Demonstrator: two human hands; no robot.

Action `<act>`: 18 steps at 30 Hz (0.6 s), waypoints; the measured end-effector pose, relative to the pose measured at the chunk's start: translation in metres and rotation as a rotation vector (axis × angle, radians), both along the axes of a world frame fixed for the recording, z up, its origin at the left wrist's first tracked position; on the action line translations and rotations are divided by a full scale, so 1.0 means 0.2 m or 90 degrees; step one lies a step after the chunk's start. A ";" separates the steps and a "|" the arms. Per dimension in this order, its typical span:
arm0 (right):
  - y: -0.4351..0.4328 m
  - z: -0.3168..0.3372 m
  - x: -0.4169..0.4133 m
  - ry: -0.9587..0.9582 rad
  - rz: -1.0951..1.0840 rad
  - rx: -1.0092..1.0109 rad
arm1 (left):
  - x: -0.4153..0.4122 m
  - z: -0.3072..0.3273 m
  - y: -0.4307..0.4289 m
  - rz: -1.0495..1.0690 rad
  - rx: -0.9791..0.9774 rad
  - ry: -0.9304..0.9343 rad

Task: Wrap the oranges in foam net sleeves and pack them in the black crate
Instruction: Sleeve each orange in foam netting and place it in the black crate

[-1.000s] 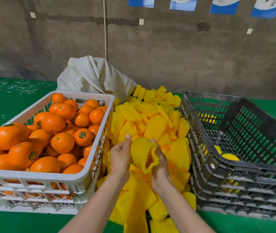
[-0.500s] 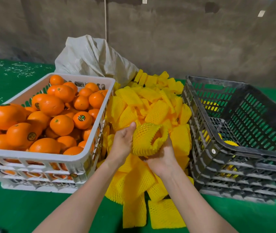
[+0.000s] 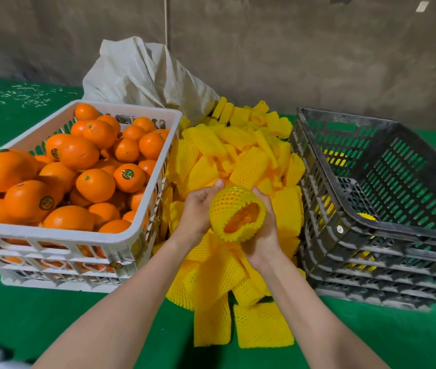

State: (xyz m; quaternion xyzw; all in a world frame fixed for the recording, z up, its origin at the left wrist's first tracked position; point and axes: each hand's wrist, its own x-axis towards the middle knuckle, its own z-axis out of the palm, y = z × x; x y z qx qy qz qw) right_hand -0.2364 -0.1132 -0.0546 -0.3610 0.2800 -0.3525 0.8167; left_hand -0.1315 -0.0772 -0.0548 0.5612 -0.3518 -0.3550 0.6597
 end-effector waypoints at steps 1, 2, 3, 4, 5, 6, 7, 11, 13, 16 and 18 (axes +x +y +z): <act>0.00 0.00 0.00 0.021 0.004 -0.044 | 0.00 0.00 0.00 0.009 0.000 -0.005; 0.01 0.01 -0.01 0.039 -0.002 -0.083 | 0.00 0.01 0.01 0.008 0.014 -0.005; 0.02 0.01 -0.01 0.066 -0.014 -0.136 | 0.01 0.01 0.01 -0.001 0.039 0.003; 0.01 0.01 -0.02 0.100 -0.037 -0.199 | 0.02 0.02 0.03 -0.037 0.082 0.047; 0.01 0.00 -0.04 0.143 -0.075 -0.274 | 0.03 0.03 0.04 -0.105 0.129 0.122; 0.01 0.01 -0.05 0.184 -0.106 -0.362 | 0.03 0.05 0.05 -0.176 0.162 0.204; 0.01 0.01 -0.06 0.231 -0.124 -0.460 | 0.04 0.07 0.06 -0.238 0.187 0.259; -0.02 -0.01 -0.11 0.461 -0.127 -0.803 | 0.03 0.08 0.06 -0.271 0.223 0.316; -0.03 -0.01 -0.13 0.520 -0.207 -0.911 | 0.02 0.07 0.06 -0.255 0.218 0.347; -0.01 0.01 -0.12 0.542 -0.316 -0.923 | 0.01 0.05 0.05 -0.242 0.206 0.396; 0.00 0.01 -0.11 0.494 -0.308 -0.875 | 0.02 0.04 0.05 -0.259 0.195 0.408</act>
